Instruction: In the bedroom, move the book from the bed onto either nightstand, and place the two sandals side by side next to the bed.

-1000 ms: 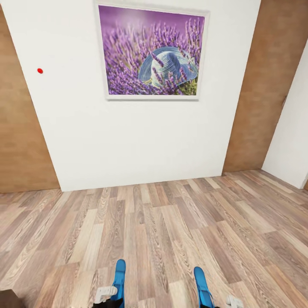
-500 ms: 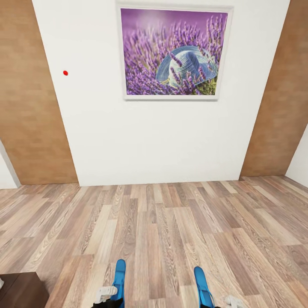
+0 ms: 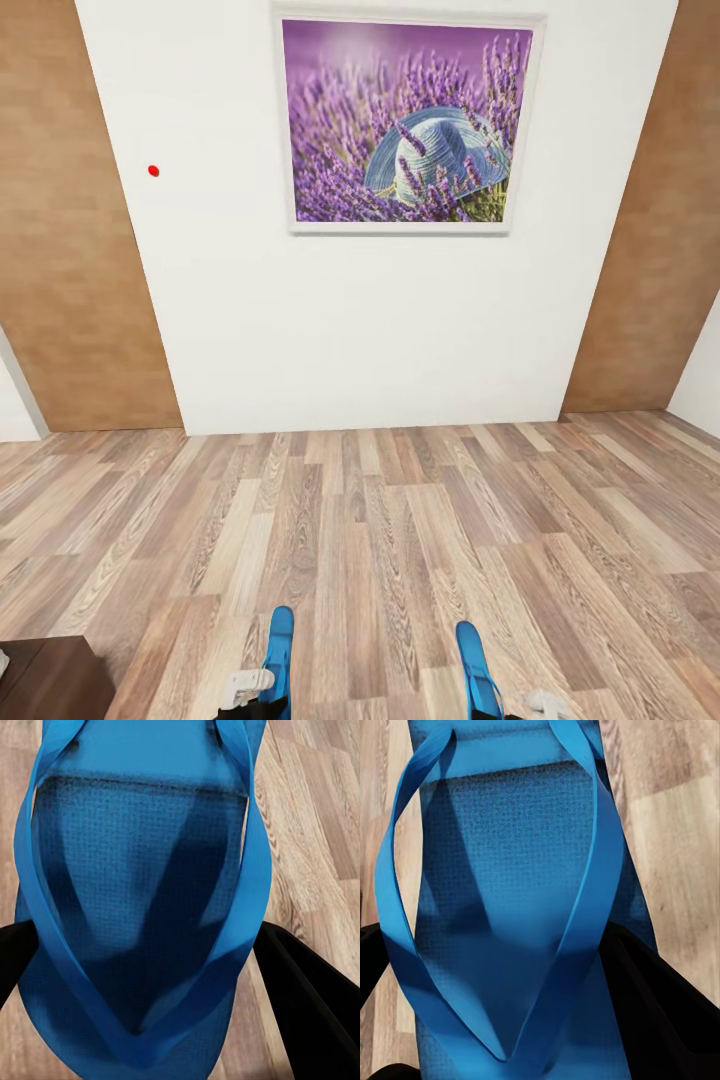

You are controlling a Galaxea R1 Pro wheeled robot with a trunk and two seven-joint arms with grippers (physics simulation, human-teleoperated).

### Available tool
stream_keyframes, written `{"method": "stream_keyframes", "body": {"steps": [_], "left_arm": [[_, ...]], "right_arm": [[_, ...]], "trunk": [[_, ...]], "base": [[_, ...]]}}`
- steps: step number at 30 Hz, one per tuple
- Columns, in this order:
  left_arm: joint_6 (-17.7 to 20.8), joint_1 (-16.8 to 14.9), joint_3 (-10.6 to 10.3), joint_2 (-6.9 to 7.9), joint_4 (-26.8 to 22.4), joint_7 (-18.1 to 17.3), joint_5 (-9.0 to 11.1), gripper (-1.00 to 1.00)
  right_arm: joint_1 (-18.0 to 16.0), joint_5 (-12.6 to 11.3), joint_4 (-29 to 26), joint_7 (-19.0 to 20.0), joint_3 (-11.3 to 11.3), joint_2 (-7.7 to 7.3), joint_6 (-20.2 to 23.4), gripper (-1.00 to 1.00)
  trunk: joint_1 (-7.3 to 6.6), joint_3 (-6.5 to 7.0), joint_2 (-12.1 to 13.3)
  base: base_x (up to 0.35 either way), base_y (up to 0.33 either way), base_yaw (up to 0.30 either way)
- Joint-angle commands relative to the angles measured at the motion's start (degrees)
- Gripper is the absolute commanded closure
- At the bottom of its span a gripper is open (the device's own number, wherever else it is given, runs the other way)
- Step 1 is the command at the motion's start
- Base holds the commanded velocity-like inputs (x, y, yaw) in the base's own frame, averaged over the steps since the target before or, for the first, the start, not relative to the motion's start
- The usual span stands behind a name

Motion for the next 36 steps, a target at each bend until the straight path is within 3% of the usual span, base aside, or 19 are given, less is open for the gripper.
{"method": "stream_keyframes", "body": {"steps": [1, 23, 32, 36], "left_arm": [[0.0, 0.0, 0.3, -0.02, 0.1, -0.3, 0.0, 1.00], [0.0, 0.0, 0.3, 0.02, 0.1, -0.3, 0.0, 1.00], [0.0, 0.0, 0.3, 0.02, 0.1, -0.4, 0.0, 1.00], [0.0, 0.0, 0.3, 0.02, 0.1, -0.4, 0.0, 1.00]], "right_arm": [[0.0, -0.2, 0.0, 0.2, -0.1, -0.05, 0.2, 1.00], [0.0, -0.1, 0.0, 0.1, 0.0, -0.11, 0.1, 1.00], [0.0, -0.2, 0.0, 0.1, -0.1, -0.11, 0.1, 1.00], [0.0, -0.2, 0.0, 0.1, -0.1, -0.11, 0.1, 1.00]], "trunk": [[-0.01, -0.06, 0.0], [-0.01, -1.44, 0.0], [-0.01, -1.49, 0.0], [-0.89, -0.78, 1.6]], "base": [[0.000, 0.000, 0.000], [0.000, 0.000, 0.000], [0.000, 0.000, 0.000], [0.000, 0.000, 0.000]]}}
